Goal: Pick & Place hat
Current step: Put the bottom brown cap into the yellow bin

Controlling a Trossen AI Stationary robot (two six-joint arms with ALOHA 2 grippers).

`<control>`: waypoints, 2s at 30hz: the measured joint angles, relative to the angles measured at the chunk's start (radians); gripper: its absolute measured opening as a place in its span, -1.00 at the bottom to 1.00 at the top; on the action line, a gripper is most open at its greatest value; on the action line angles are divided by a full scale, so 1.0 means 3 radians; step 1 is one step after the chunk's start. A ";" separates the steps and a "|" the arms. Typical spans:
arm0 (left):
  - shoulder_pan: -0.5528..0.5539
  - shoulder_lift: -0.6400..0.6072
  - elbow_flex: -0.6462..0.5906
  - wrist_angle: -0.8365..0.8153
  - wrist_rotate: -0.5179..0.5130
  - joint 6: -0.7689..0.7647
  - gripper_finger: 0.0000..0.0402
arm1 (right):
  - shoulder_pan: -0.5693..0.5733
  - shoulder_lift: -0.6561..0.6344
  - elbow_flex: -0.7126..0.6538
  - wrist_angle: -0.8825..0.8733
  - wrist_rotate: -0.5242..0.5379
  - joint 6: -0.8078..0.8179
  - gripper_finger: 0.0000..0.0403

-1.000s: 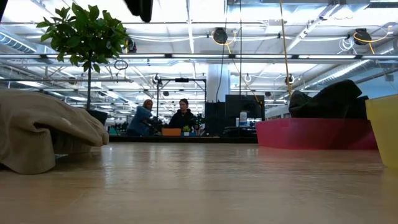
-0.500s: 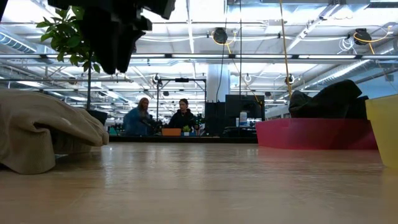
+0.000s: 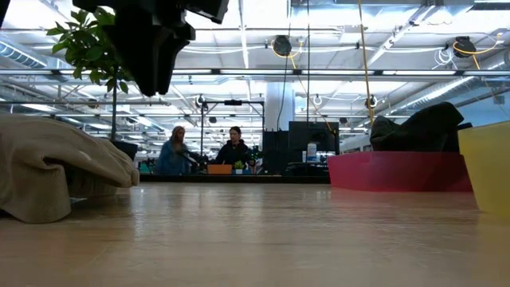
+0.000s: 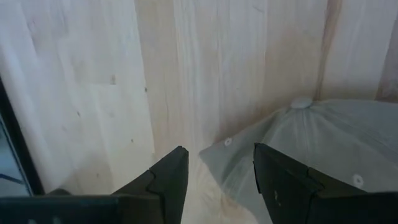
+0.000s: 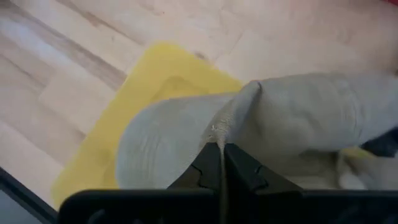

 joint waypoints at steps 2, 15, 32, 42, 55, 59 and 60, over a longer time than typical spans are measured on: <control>0.0000 0.0000 0.0002 -0.0079 0.0001 -0.0021 -0.08 | -0.0001 0.0000 -0.0054 0.0149 -0.0007 -0.0009 -1.00; 0.0003 0.0000 0.0002 -0.0309 0.0002 -0.0025 -0.08 | 0.0147 0.0192 -0.0351 0.0546 0.0018 -0.0060 -1.00; 0.0089 0.0000 0.0003 -0.0410 0.0001 0.0009 -0.08 | 0.0081 0.0258 -0.0356 0.0958 0.0478 -0.0026 -1.00; 0.0147 -0.0003 0.0003 -0.0463 0.0003 0.0090 -0.08 | -0.0005 0.0366 -0.0350 0.0862 0.0337 0.0038 -1.00; 0.0150 -0.0003 0.0003 -0.0461 0.0024 0.0100 -0.08 | 0.0182 0.0319 -0.0349 0.0004 0.0157 -0.0180 -1.00; 0.0163 -0.0003 0.0003 -0.0460 0.0013 0.0093 -0.08 | 0.0234 0.0289 -0.0344 -0.0011 0.0148 -0.0178 -1.00; 0.0171 -0.0003 0.0003 -0.0460 0.0011 0.0091 -0.08 | 0.0236 0.0289 -0.0344 -0.0009 0.0147 -0.0178 -1.00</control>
